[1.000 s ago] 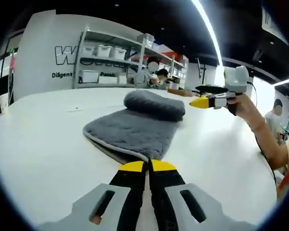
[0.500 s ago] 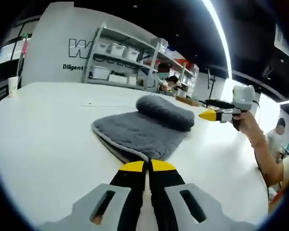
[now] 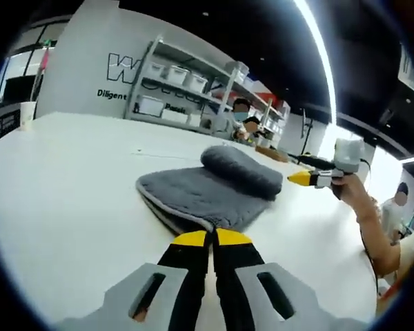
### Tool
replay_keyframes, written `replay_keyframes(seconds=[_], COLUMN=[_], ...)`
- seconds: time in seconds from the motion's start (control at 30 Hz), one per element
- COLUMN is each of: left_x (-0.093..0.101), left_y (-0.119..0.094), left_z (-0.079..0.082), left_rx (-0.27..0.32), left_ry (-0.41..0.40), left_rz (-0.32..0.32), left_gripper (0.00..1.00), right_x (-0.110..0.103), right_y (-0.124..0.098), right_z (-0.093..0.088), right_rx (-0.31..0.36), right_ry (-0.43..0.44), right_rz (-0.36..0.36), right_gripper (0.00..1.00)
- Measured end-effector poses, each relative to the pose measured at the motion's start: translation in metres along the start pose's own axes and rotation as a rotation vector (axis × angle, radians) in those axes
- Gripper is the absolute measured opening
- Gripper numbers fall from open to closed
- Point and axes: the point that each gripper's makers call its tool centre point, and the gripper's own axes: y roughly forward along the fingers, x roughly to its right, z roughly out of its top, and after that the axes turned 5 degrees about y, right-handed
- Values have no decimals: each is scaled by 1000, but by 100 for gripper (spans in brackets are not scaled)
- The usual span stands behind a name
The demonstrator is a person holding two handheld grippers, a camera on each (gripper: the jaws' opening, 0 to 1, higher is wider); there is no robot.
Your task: Open the folded towel by lifting each exposed corner and separating the folded layers until the towel lies flat within the target outline without major curled edges
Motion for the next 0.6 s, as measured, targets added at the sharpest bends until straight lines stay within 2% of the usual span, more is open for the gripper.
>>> replay_keyframes(seconds=[0.17, 0.4, 0.6], left_x=[-12, -37, -59], left_y=[-4, -12, -25], left_z=[0, 1, 3], left_rx=[6, -1, 23], left_ry=[-18, 11, -30], left_rz=[38, 132, 210], left_gripper=[1, 1, 1], right_x=[-2, -3, -7], right_y=[1, 2, 4], right_z=[0, -2, -6], right_rx=[-3, -12, -28], right_ry=[-5, -3, -8], right_rz=[6, 11, 21], right_gripper=[99, 99, 99])
